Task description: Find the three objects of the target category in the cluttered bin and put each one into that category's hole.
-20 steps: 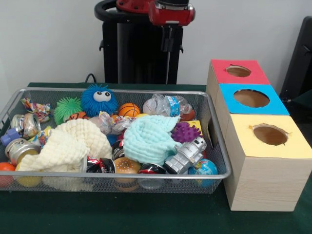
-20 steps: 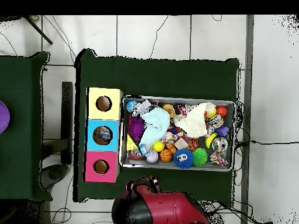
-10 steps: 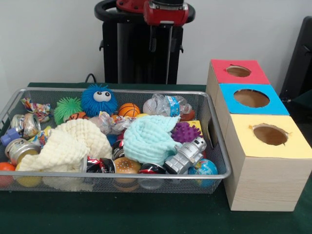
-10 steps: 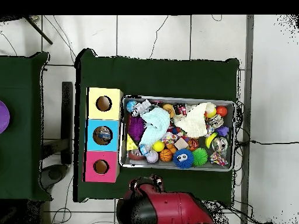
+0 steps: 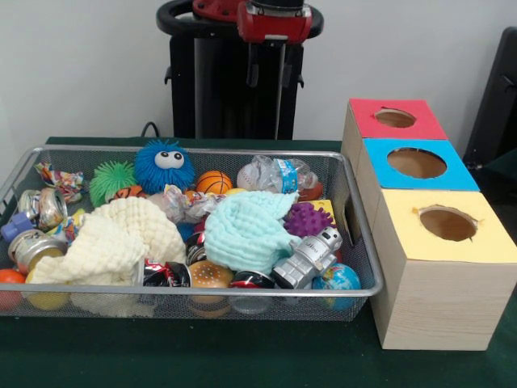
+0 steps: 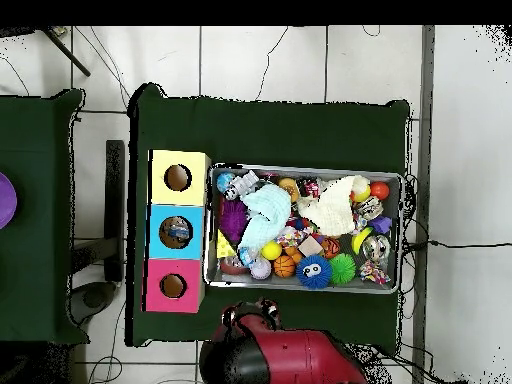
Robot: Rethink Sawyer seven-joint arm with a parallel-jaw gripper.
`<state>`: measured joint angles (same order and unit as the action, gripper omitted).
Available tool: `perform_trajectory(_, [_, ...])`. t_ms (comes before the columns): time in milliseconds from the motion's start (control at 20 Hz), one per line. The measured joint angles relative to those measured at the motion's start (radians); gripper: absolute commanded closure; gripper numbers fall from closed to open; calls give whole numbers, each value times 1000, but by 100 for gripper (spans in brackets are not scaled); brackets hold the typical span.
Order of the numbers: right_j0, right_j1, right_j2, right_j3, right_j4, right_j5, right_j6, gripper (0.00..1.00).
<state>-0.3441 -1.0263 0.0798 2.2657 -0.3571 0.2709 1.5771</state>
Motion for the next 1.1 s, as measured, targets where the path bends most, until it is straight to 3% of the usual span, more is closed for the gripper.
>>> perform_trajectory(600, [47,153,-16,-1,1,-169,0,0])
perform_trajectory(1100, [60,226,-28,-2,1,-186,0,0])
